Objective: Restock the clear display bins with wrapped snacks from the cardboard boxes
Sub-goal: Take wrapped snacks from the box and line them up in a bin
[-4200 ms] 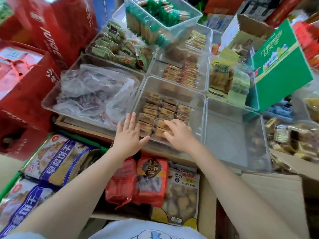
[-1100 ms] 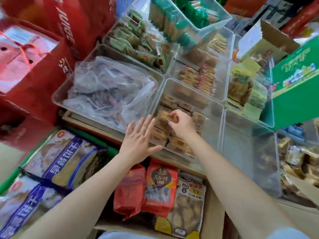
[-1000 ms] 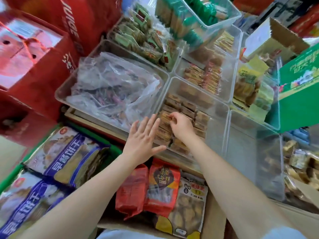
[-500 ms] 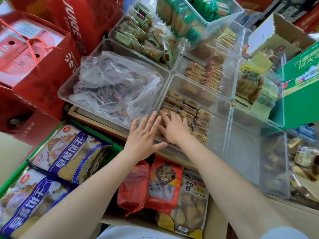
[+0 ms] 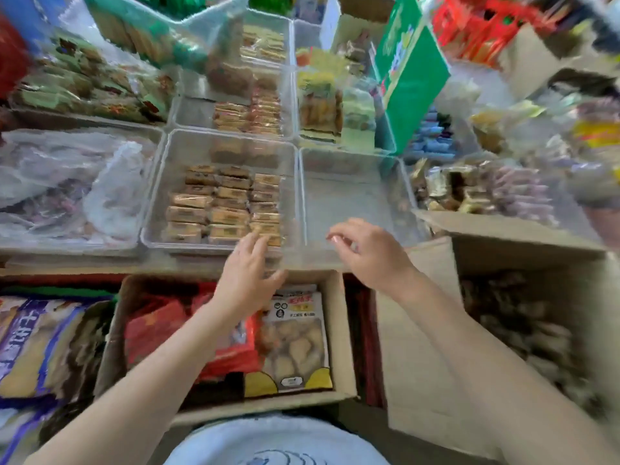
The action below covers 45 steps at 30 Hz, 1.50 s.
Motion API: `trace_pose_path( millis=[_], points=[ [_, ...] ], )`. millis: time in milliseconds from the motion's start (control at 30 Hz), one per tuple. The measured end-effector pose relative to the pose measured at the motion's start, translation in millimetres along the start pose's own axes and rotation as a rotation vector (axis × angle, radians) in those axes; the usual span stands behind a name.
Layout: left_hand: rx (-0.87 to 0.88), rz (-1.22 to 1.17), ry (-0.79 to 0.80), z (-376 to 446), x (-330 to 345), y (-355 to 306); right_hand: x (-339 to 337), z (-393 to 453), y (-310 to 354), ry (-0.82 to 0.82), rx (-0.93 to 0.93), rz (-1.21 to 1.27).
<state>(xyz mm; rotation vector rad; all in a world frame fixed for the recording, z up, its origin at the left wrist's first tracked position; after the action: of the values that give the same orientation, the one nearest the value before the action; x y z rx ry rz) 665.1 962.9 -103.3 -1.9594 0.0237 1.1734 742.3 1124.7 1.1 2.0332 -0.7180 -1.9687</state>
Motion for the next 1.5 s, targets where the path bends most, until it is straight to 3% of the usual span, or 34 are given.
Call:
trace_pose_path(
  millis=[133,233,400,533,633,733,800,867,967,1033,1067,1133,1167,1267,1433,1500],
  points=[
    [0.123,-0.277,0.124,-20,70,-130,-92,-92,-79,-0.296,0.146,0.044],
    [0.175,-0.362,0.159,-35,112,-201,-118,-142,-137,-0.306,0.268,0.061],
    [0.096,-0.550,0.168,-49,167,-260,-84,-183,-210,0.092,0.361,0.020],
    [-0.024,-0.709,0.127,-46,190,-254,-35,-183,-253,0.364,0.355,-0.117],
    [-0.055,-0.761,0.120,-45,193,-250,32,-190,-287,0.679,0.358,-0.245],
    [-0.058,-0.764,0.107,-48,188,-255,91,-228,-313,0.986,0.260,-0.408],
    [-0.054,-0.763,0.098,-49,186,-259,111,-248,-318,1.071,0.138,-0.595],
    [-0.048,-0.765,0.092,-50,186,-262,114,-244,-312,1.018,-0.004,-0.720],
    [-0.039,-0.766,0.085,-50,185,-261,87,-217,-315,0.941,0.182,-0.550],
    [-0.044,-0.752,0.093,-50,184,-259,43,-195,-312,0.775,0.424,-0.126],
    [-0.052,-0.743,0.105,-49,185,-257,22,-190,-306,0.653,0.528,0.202],
    [-0.071,-0.745,0.126,-50,184,-258,-15,-183,-290,0.375,0.561,0.732],
    [-0.082,-0.764,0.120,-50,182,-257,-33,-181,-282,0.258,0.510,0.829],
    [-0.107,-0.816,0.049,-50,166,-256,-75,-179,-246,0.067,0.281,0.631],
    [-0.016,-0.849,-0.048,-39,125,-260,-93,-171,-182,-0.074,0.091,0.270],
    [-0.018,-0.856,-0.053,-34,112,-252,-84,-160,-161,-0.055,0.058,0.215]
  ],
)
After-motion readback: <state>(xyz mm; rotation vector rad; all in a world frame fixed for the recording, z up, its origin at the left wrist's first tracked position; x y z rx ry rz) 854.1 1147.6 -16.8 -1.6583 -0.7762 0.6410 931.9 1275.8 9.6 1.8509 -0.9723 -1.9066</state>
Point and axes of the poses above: each hand's wrist, its own z-axis towards the middle knuckle, its own x-axis out of the palm, y = z × x, the point moved 8 cm from there along z, towards the middle knuckle, and after that the axes turned 4 degrees about y, right-handed, at the moved point
